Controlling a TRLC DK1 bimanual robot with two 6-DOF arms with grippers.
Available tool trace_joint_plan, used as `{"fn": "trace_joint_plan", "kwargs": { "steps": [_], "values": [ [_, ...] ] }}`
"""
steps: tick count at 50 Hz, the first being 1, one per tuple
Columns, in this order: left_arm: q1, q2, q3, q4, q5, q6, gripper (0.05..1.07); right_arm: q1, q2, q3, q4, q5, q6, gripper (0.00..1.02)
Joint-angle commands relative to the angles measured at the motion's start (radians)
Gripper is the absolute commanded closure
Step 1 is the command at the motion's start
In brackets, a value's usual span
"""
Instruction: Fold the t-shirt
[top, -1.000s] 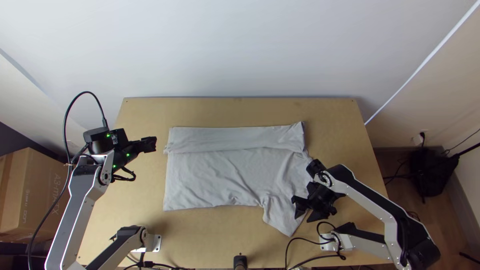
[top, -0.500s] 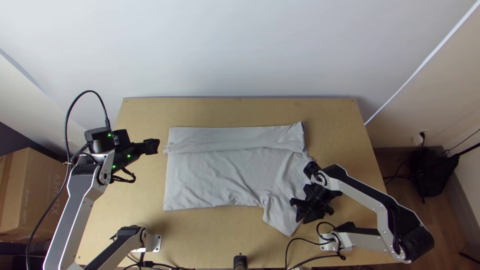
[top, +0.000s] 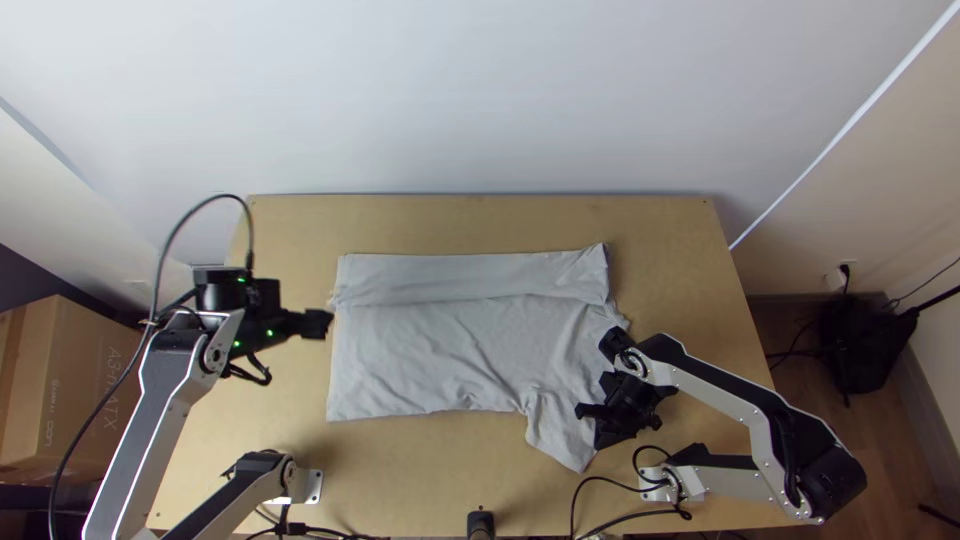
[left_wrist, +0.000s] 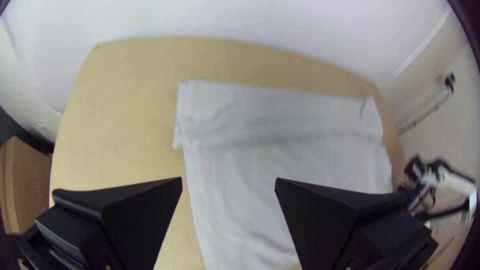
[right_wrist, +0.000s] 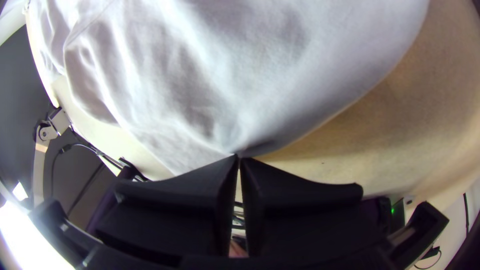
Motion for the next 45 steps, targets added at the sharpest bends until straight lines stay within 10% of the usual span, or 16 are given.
{"fn": "trace_joint_plan", "kwargs": {
  "steps": [1, 13, 45],
  "values": [
    [-0.047, -0.013, 0.028, -0.144, 0.012, 0.146, 0.18, 0.008, -0.016, -0.016, 0.026, 0.017, -0.013, 1.00],
    [-0.164, 0.030, -0.029, -0.444, -0.031, 0.244, 0.18, 0.008, -0.040, -0.001, 0.025, 0.017, -0.010, 1.00],
    [-0.198, 0.323, -0.187, -0.332, -0.164, 0.281, 0.23, 0.015, -0.214, 0.087, -0.058, 0.028, -0.001, 1.00]
  ]
}}
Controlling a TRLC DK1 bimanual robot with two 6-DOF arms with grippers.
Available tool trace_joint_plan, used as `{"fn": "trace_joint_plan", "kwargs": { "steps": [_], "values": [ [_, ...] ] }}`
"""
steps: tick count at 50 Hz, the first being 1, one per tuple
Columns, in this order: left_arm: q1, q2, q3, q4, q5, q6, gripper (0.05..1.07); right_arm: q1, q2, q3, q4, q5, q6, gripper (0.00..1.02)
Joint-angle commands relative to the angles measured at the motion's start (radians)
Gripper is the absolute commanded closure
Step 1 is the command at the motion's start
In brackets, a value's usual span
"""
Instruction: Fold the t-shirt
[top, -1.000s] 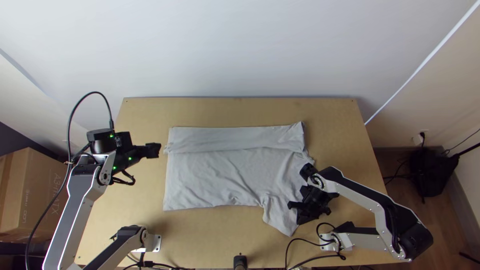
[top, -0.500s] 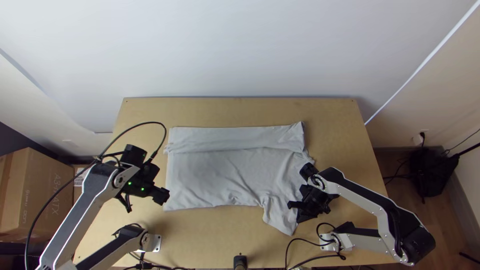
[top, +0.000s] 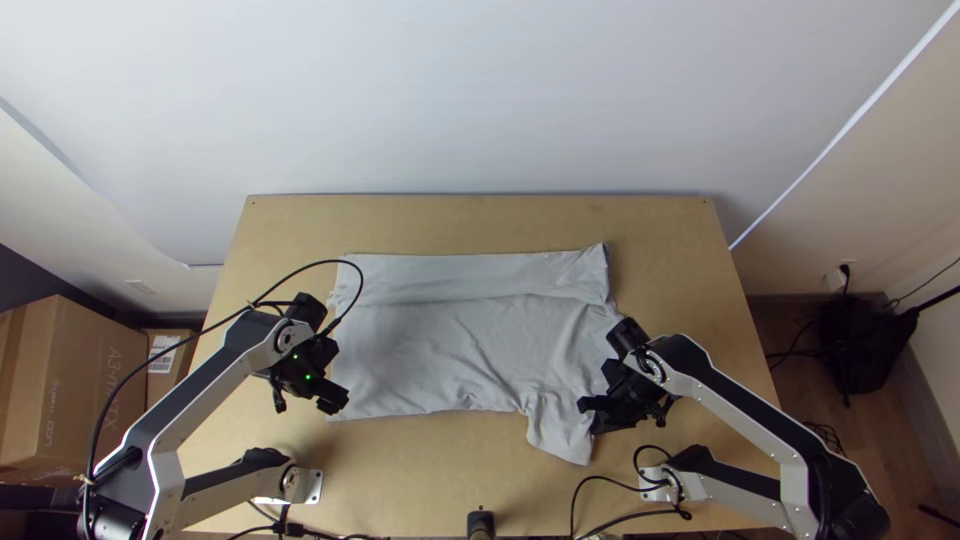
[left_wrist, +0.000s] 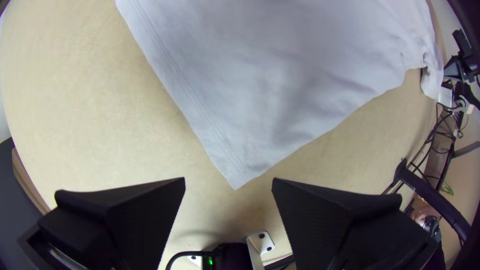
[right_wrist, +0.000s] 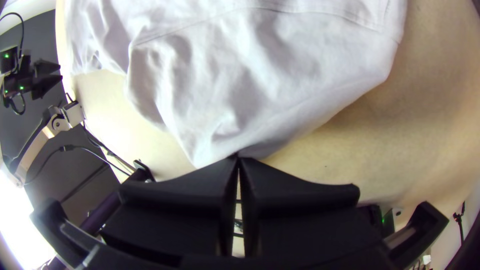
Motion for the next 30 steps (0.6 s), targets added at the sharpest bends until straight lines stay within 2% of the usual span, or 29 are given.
{"fn": "trace_joint_plan", "kwargs": {
  "steps": [1, 6, 12, 22, 30],
  "values": [
    [-0.019, 0.038, -0.036, 0.001, -0.016, 0.023, 0.23, -0.002, -0.024, 0.027, -0.027, 0.010, -0.001, 1.00],
    [-0.029, 0.059, -0.048, 0.007, -0.025, 0.025, 0.23, -0.002, -0.034, 0.037, -0.035, 0.019, -0.001, 1.00],
    [-0.042, 0.079, -0.065, 0.036, -0.025, 0.023, 0.31, -0.003, -0.049, 0.054, -0.036, 0.019, -0.001, 1.00],
    [-0.075, 0.105, -0.085, 0.058, -0.023, 0.009, 0.33, -0.008, -0.072, 0.087, -0.052, 0.031, 0.005, 1.00],
    [-0.077, 0.114, -0.082, 0.078, -0.022, 0.000, 0.58, -0.022, -0.090, 0.116, -0.068, 0.039, 0.004, 1.00]
  ]
}}
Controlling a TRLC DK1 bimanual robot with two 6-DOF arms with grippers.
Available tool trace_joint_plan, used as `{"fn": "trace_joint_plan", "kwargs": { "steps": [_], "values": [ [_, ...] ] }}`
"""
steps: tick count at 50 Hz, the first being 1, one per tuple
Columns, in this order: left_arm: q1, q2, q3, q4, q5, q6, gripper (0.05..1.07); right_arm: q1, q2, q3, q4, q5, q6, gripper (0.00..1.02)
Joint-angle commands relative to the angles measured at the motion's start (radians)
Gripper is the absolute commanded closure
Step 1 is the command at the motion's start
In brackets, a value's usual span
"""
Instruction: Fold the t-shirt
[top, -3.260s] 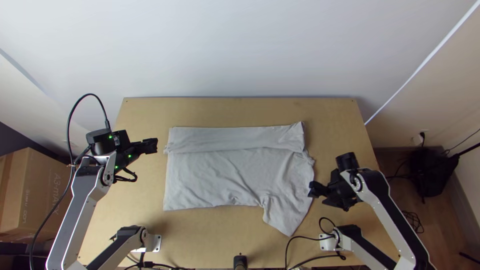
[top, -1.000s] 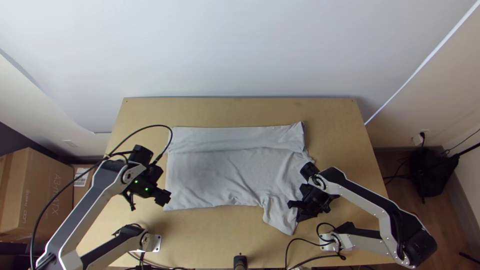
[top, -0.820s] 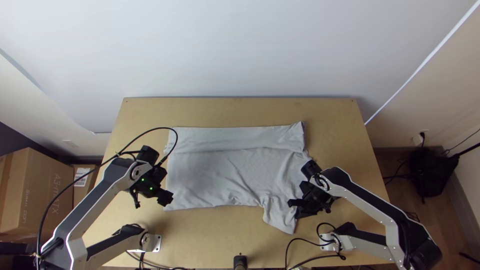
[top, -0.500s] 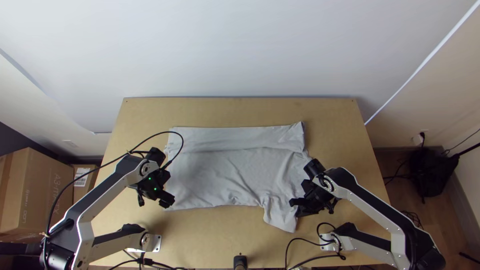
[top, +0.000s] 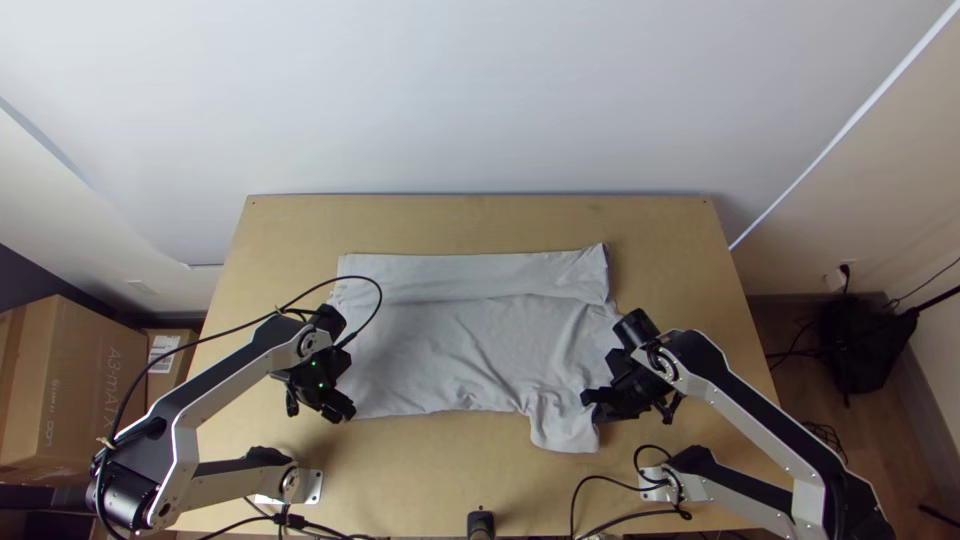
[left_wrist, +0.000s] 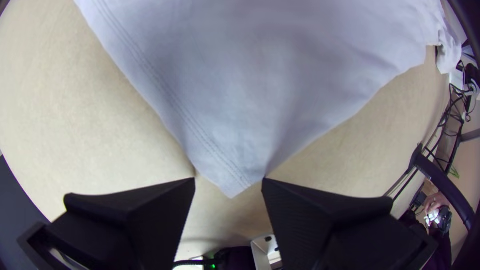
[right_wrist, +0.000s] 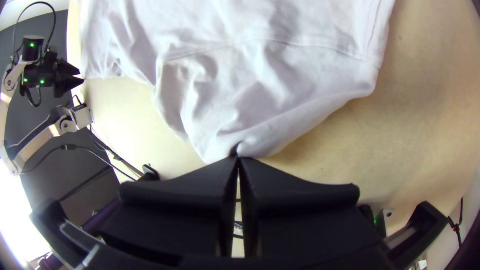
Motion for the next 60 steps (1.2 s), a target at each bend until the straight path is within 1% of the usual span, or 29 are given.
{"fn": "trace_joint_plan", "kwargs": {
  "steps": [1, 6, 8, 11, 15, 21, 30, 35, 48, 52, 60],
  "values": [
    [-0.007, 0.014, -0.016, 0.011, -0.003, -0.006, 0.63, -0.021, -0.025, 0.036, -0.020, 0.014, 0.003, 1.00],
    [-0.020, 0.002, -0.013, 0.026, 0.003, -0.006, 0.84, -0.045, -0.031, 0.045, -0.026, 0.020, 0.000, 1.00],
    [-0.027, -0.010, -0.012, 0.032, 0.004, -0.003, 0.90, -0.053, -0.032, 0.045, -0.028, 0.021, -0.003, 1.00],
    [-0.028, -0.032, -0.013, 0.042, 0.006, 0.008, 1.05, -0.070, -0.034, 0.048, -0.031, 0.029, -0.012, 1.00],
    [-0.027, -0.059, -0.024, 0.059, 0.006, 0.029, 1.04, -0.091, -0.037, 0.053, -0.034, 0.037, -0.024, 1.00],
    [0.010, -0.087, -0.021, 0.063, 0.006, 0.049, 1.04, -0.146, -0.031, 0.070, -0.046, 0.043, -0.070, 1.00],
    [0.069, -0.139, 0.005, 0.057, 0.004, 0.089, 1.04, -0.225, -0.006, 0.096, -0.058, 0.069, -0.138, 1.00],
    [0.102, -0.147, 0.022, 0.054, 0.004, 0.108, 1.04, -0.265, 0.021, 0.116, -0.063, 0.093, -0.167, 1.00],
    [0.139, -0.157, 0.151, 0.057, 0.009, 0.098, 1.04, -0.340, 0.087, 0.261, -0.074, 0.110, -0.215, 1.00],
    [0.154, -0.142, 0.204, 0.065, 0.009, 0.095, 1.04, -0.343, 0.109, 0.300, -0.074, 0.110, -0.219, 1.00],
    [0.174, -0.098, 0.349, 0.080, 0.030, 0.037, 1.04, -0.343, 0.149, 0.363, -0.074, 0.110, -0.219, 1.00]
  ]
}}
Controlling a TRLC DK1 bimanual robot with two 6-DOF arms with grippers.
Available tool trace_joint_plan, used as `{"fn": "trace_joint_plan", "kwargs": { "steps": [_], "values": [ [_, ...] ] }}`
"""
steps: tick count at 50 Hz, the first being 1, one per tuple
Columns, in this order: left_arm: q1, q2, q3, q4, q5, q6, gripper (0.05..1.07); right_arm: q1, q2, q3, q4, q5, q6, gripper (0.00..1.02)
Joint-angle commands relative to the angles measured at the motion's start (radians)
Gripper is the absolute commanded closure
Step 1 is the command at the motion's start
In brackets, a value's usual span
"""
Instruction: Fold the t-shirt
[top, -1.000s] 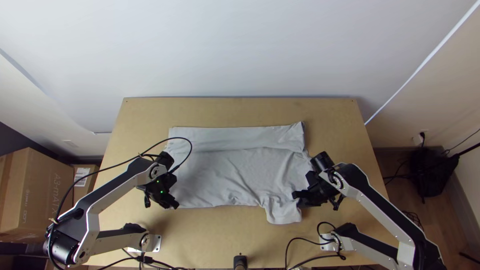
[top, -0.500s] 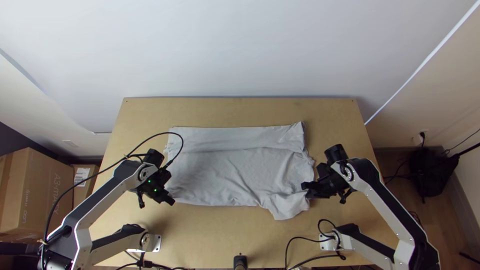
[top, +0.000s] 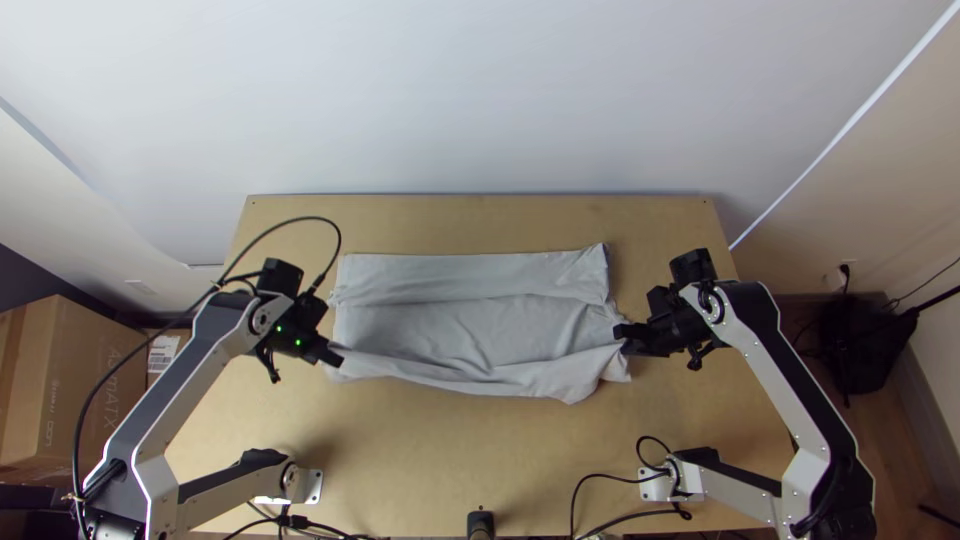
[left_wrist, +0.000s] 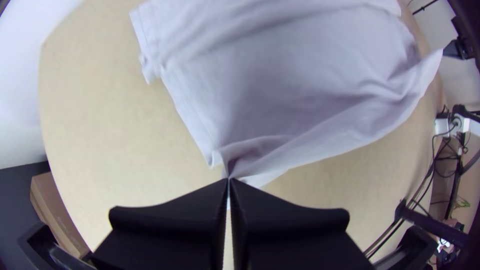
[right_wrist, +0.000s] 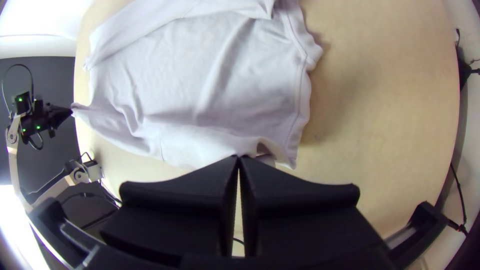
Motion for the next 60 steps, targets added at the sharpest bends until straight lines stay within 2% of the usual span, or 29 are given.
{"fn": "trace_joint_plan", "kwargs": {
  "steps": [1, 11, 23, 44, 60],
  "values": [
    [0.019, 0.035, 0.099, 0.020, 0.023, -0.033, 1.04, -0.007, 0.039, 0.049, -0.018, 0.006, -0.013, 1.00],
    [0.033, 0.093, 0.176, 0.052, 0.036, -0.060, 1.04, -0.010, 0.113, 0.155, -0.012, 0.004, 0.001, 1.00],
    [0.054, 0.172, 0.226, 0.112, 0.036, -0.074, 1.04, -0.016, 0.209, 0.270, 0.063, 0.004, 0.026, 1.00],
    [0.134, 0.345, 0.371, 0.192, 0.063, -0.080, 1.04, -0.037, 0.467, 0.520, 0.083, 0.004, 0.032, 1.00],
    [0.145, 0.469, 0.467, 0.221, 0.068, -0.100, 1.04, -0.065, 0.685, 0.713, 0.092, 0.004, 0.044, 1.00]
  ]
}}
